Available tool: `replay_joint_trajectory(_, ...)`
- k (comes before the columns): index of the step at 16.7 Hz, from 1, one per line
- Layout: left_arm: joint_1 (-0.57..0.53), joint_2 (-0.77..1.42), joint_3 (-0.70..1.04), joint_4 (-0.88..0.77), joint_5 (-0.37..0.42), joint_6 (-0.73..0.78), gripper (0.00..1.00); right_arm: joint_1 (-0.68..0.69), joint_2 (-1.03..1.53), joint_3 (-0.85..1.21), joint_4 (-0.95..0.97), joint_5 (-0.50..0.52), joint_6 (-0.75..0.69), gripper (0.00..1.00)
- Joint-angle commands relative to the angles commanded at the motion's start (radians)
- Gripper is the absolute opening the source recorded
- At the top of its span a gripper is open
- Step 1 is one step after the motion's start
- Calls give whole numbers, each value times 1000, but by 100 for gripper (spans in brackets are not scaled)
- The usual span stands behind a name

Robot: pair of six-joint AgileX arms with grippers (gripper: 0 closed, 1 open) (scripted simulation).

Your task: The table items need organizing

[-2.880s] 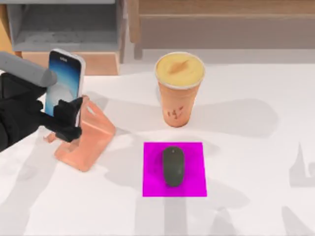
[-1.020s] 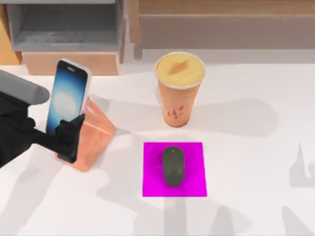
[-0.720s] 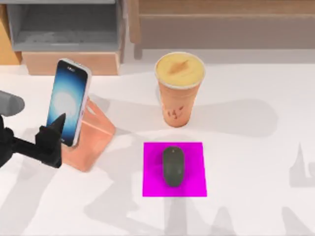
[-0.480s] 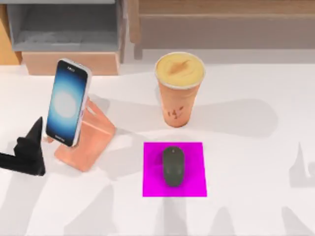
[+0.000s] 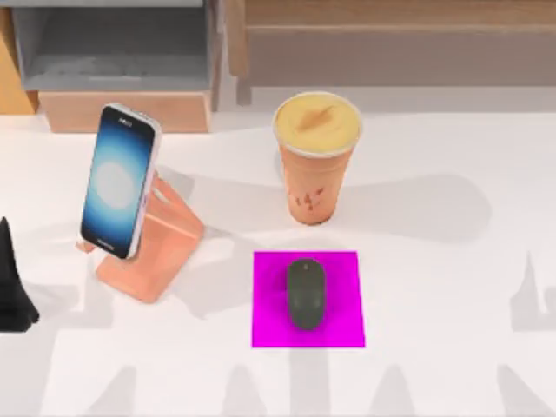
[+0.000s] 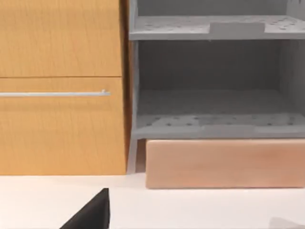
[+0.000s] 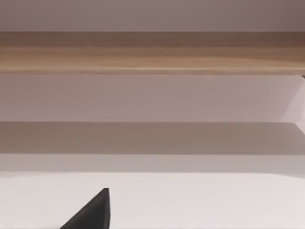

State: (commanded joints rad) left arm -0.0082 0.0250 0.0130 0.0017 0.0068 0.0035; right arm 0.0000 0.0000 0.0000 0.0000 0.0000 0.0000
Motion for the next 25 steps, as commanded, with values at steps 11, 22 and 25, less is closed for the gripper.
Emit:
replay_joint_trajectory(11,8,-25,-13,-2,-7,-4,100,71,99,1,88,68,-32,100)
replay_joint_trajectory(22,8,-25,-13,-2,-7,-4,100,595,1138,162,744,549,-184,100)
replay_joint_trajectory(25,8,-25,-13,-2,-7,-4,100,730,1457,271,925,670,-188,100)
